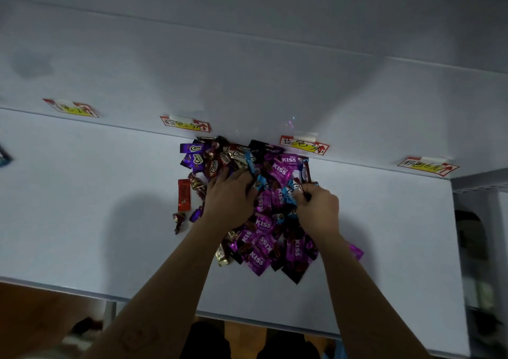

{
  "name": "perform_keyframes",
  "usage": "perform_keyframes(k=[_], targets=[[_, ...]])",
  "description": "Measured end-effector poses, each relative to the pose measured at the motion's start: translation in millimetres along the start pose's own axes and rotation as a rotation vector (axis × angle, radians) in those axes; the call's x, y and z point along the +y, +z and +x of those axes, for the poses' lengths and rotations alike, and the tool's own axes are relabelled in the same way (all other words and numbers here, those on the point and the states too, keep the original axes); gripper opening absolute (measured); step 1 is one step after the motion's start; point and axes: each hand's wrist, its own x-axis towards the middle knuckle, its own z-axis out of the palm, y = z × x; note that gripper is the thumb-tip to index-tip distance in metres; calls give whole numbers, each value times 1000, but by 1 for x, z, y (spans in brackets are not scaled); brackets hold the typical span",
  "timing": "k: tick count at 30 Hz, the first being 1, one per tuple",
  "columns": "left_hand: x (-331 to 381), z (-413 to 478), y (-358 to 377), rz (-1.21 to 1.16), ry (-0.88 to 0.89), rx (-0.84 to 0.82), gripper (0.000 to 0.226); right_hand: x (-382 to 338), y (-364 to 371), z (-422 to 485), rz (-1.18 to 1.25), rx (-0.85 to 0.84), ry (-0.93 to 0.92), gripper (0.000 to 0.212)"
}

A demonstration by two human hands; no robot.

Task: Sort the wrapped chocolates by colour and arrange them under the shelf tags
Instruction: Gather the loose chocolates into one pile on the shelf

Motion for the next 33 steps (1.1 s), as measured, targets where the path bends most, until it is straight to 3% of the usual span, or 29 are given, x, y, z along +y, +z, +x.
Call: perform_keyframes(k=[4,8,10,15,22,26,33], targets=[[-4,-12,-14,-200,30,18,30,2,-6,-18,16,4,23,21],[-27,-5,-29,-173,2,362,25,-18,-21,-21,107,121,-74,19],[-42,0,-33,-217,-117,387,27,-35,-21,-19,159,129,-127,18],[-67,19,-31,-261,-112,192,30,-63,3,6,183,126,-163,19],[-59,28,-29,-93,-21,-7,29,-72,35,32,40,83,-77,23],[-60,9,-27,-95,16,-17,11,-75,36,16,-19,6,-75,26],[-67,-15,-30,-56,54,-55,14,-70,38,-15,-74,-64,-89,24]])
